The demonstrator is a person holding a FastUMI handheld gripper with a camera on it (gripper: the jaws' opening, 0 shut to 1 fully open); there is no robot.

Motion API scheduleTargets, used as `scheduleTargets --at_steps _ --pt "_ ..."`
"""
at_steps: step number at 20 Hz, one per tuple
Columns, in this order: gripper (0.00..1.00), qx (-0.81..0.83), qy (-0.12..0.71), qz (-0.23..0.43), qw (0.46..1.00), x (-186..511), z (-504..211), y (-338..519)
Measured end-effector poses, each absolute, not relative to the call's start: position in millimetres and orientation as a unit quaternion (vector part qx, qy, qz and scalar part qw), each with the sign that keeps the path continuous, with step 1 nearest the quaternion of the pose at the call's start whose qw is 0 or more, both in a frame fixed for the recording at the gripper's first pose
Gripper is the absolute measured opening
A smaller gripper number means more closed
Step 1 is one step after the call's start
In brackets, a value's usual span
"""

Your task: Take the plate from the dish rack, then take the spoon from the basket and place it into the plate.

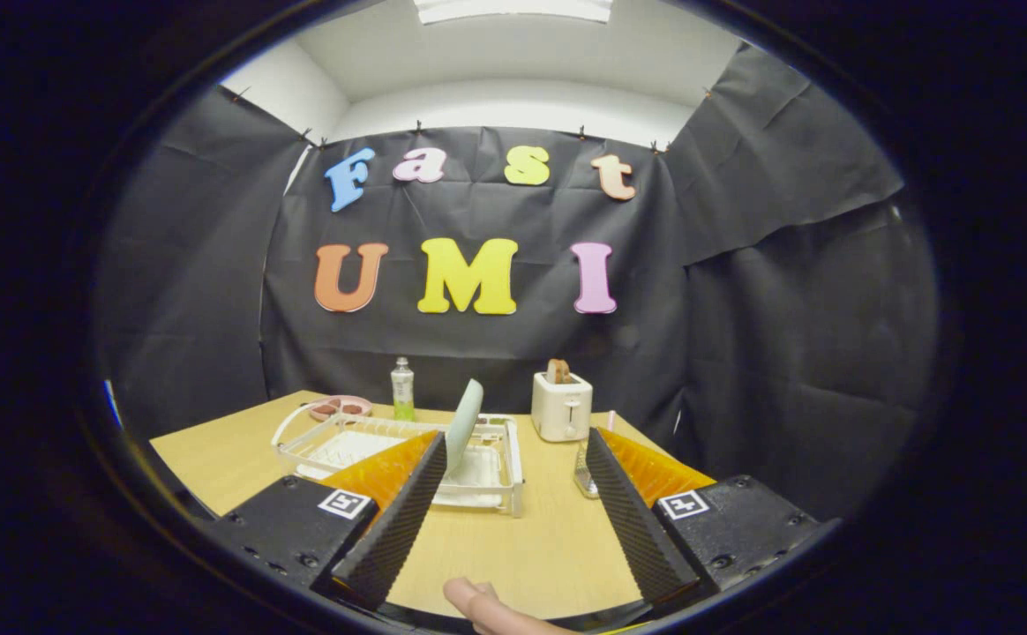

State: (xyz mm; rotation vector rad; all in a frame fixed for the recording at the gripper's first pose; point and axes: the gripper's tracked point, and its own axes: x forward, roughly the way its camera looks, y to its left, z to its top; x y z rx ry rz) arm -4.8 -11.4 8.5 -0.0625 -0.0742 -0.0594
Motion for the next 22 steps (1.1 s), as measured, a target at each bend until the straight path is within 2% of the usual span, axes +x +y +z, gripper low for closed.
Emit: scheduleTargets --at_steps 7,11,14,22 --pt "1.0 -0.04 -0.045 -0.005 0.998 -7.3 7.7 -0.1" --pt "1.0 -0.057 -0.062 -0.021 0.996 1.1 18.4 -8.7" --pt "1.0 -0.047 -0.064 -0.001 0.997 13.5 22.0 0.6" --pt "1.0 -0.016 -0.01 -0.008 1.0 69.8 33.4 -5.2"
